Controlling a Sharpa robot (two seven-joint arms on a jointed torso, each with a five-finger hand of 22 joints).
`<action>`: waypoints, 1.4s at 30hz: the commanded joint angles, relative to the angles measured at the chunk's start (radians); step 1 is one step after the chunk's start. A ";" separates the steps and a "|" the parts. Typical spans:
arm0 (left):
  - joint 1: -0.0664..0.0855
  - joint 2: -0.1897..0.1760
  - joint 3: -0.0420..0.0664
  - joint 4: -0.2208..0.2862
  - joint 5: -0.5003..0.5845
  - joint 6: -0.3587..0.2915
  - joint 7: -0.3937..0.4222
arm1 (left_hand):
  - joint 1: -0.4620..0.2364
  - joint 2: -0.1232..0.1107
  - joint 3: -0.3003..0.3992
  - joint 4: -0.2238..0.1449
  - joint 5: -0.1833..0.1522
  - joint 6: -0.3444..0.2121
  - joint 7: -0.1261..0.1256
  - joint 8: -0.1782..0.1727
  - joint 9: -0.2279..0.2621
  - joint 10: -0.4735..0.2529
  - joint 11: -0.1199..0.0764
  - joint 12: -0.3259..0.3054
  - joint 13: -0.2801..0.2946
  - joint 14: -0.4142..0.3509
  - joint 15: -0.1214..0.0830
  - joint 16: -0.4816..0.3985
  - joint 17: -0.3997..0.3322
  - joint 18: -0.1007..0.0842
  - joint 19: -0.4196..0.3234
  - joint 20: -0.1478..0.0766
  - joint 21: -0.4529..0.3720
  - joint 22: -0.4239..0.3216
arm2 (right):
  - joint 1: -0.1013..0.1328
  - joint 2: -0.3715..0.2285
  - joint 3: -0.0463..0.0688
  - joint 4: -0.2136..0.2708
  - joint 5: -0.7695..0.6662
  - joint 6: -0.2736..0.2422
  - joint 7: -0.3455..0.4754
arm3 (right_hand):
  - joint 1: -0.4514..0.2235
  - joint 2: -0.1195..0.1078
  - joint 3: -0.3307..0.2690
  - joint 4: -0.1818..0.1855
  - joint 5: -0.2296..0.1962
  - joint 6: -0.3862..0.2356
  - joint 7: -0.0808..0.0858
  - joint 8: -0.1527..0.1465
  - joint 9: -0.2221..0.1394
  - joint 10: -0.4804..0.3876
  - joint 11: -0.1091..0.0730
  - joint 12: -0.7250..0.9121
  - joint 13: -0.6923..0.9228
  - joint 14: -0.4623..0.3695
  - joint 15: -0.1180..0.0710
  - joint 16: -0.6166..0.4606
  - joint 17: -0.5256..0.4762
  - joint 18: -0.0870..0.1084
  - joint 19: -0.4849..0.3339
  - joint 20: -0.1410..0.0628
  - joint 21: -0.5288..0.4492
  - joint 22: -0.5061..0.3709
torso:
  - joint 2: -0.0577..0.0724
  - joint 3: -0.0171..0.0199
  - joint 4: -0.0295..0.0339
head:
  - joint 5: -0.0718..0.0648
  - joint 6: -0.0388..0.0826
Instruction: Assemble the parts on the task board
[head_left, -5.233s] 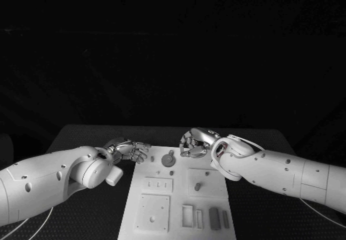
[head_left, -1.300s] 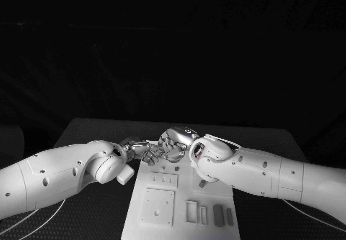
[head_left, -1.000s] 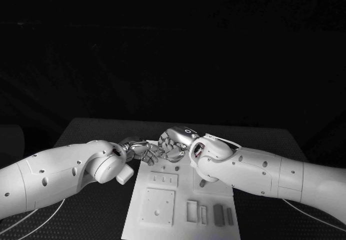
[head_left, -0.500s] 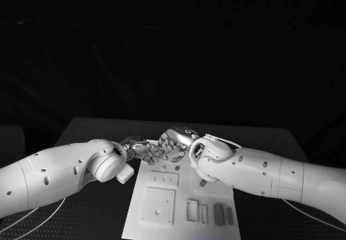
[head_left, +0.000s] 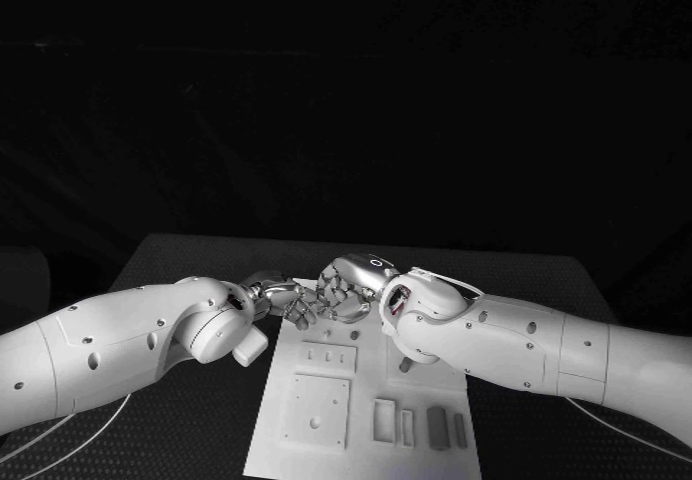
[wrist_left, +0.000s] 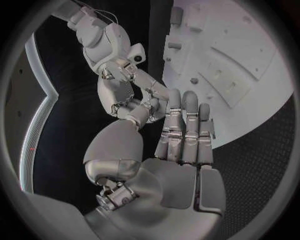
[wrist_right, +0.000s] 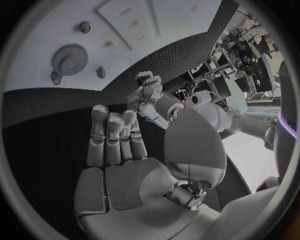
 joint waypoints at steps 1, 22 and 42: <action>-0.001 -0.002 -0.002 -0.003 -0.027 0.009 -0.019 | -0.001 0.007 -0.001 -0.004 0.004 0.026 -0.017 0.004 0.044 0.004 -0.005 0.007 0.001 0.001 -0.007 0.004 -0.001 -0.008 -0.003 -0.007 0.006 0.018 | 0.002 -0.006 0.002 -0.005 0.022 0.006 0.022 | -0.006 -0.003 -0.010 0.001 0.009 -0.010 0.009 -0.010 -0.001 -0.007 0.010 -0.004 -0.001 -0.011 0.003 -0.007 -0.002 0.015 -0.007 -0.001 -0.001 0.013 | -0.001 -0.0001 0.0003 | -0.002 0.000; -0.001 -0.003 -0.002 -0.021 -0.056 -0.021 -0.068 | -0.001 0.008 0.000 -0.010 0.001 0.028 -0.019 0.005 0.054 0.005 -0.007 0.012 0.007 0.003 -0.009 0.009 -0.001 -0.008 -0.009 -0.007 0.008 0.020 | 0.003 -0.135 0.002 -0.018 0.385 0.050 0.201 | -0.117 -0.049 -0.224 -0.008 0.183 -0.360 0.132 -0.178 -0.074 -0.217 0.130 -0.042 -0.021 -0.201 0.120 -0.074 -0.017 -0.003 -0.184 0.065 -0.098 -0.001 | 0.000 0.0000 -0.0003 | -0.006 0.001; 0.000 0.078 -0.004 0.002 -0.500 -0.042 -0.229 | 0.010 -0.004 -0.019 -0.007 0.039 0.055 -0.036 -0.011 0.105 0.067 -0.060 0.175 0.153 0.114 -0.096 0.188 0.050 0.015 0.111 -0.102 0.286 0.027 | 0.032 -0.156 0.096 -0.247 1.045 0.177 0.340 | -0.180 0.118 -0.245 -0.095 0.296 -0.279 0.126 -0.077 -0.066 -0.143 0.158 -0.567 -0.547 -0.188 0.207 -0.640 -0.445 0.003 -0.330 0.194 -0.513 -0.267 | 0.000 0.0040 -0.0003 | -0.022 -0.009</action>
